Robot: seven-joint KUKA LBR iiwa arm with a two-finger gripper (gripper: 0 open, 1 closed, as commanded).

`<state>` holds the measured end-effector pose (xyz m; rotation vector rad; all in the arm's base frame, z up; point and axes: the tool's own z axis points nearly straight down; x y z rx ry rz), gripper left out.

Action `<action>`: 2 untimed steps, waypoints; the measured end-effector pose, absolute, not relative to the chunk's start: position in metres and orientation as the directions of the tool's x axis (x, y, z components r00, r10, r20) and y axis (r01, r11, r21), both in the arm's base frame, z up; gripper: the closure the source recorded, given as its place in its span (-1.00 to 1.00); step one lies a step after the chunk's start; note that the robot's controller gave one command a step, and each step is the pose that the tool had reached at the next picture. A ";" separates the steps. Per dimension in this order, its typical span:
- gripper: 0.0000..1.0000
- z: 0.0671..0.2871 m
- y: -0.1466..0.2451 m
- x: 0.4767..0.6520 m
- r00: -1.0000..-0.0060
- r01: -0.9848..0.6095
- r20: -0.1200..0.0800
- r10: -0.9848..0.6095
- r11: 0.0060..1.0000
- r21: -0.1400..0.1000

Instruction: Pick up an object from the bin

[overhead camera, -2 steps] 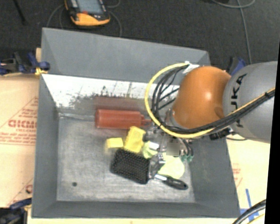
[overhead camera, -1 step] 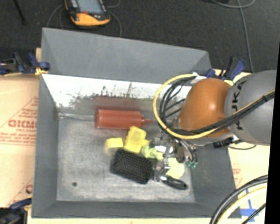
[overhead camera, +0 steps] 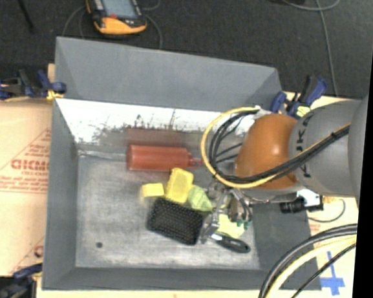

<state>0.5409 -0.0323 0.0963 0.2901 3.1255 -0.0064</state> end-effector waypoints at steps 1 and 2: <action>1.00 0.075 -0.032 0.566 -0.983 0.182 0.016 0.182 0.983 0.003; 1.00 0.075 -0.032 0.566 -0.983 0.182 0.016 0.182 0.983 0.003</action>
Offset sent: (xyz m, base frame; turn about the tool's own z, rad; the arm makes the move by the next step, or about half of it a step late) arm 0.0000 0.0000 0.0000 0.0000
